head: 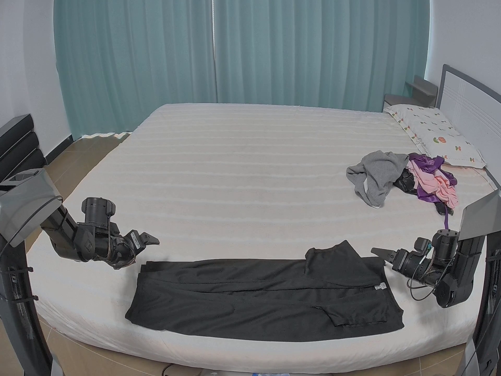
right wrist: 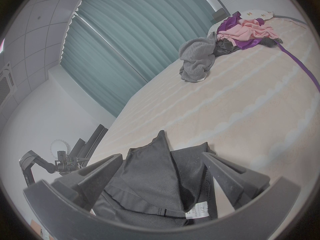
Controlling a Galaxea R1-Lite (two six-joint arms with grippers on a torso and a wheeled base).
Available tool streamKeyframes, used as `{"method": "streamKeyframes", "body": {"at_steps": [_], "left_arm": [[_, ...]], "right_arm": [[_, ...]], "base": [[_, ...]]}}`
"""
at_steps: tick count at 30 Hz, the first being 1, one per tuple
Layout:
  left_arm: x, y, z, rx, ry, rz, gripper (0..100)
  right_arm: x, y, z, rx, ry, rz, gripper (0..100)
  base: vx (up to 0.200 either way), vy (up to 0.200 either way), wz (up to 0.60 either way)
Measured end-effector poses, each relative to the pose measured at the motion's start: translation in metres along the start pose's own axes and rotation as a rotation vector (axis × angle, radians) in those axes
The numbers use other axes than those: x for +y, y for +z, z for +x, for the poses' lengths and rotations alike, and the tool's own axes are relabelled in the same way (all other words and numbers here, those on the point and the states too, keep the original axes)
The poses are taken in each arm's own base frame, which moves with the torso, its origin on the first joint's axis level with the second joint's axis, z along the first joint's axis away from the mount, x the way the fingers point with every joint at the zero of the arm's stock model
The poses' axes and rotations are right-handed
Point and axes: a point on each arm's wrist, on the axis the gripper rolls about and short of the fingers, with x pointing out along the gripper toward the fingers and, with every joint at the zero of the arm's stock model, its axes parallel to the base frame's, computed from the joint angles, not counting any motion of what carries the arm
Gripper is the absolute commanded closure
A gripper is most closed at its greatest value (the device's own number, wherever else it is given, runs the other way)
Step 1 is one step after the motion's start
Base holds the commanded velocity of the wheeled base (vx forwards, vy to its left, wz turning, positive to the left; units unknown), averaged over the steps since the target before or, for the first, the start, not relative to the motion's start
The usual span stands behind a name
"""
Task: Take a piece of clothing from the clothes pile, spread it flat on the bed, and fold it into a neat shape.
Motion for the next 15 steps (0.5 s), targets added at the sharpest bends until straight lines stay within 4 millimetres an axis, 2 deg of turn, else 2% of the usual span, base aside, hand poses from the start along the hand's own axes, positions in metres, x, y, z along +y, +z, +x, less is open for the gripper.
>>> {"method": "streamKeyframes", "body": {"at_steps": [7, 11, 15], "left_arm": [[-0.004, 0.008, 0.015, 0.030, -0.097, 0.087, 0], [-0.006, 0.007, 0.023, 0.074, -0.171, 0.124, 0], [-0.003, 0.004, 0.028, 0.082, -0.169, 0.179, 0]], "right_arm": [[0.000, 0.000, 0.000, 0.002, 0.000, 0.001, 0], [0.000, -0.001, 0.001, 0.004, 0.000, 0.002, 0], [0.000, -0.001, 0.001, 0.005, -0.001, 0.002, 0]], "base": [[0.000, 0.000, 0.00], [0.000, 0.000, 0.00], [0.000, 0.000, 0.00]]}}
